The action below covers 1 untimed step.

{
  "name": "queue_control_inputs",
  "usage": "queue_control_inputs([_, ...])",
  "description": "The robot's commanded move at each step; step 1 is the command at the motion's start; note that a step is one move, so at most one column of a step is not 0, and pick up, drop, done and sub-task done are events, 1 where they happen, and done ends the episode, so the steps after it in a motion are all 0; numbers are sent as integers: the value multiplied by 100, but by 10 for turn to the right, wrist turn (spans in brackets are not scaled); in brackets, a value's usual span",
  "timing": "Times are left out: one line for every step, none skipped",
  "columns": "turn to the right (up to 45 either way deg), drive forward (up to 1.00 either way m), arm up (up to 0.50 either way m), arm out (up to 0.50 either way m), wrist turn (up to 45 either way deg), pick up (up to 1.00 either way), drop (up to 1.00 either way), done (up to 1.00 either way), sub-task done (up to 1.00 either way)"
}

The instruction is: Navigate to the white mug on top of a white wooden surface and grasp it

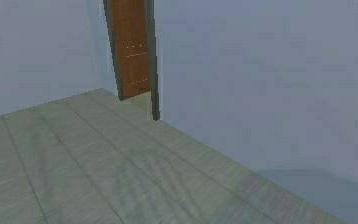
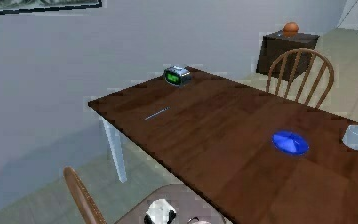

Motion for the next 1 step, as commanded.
queue_control_inputs([0,0,0,0,0,0,0,100,0])
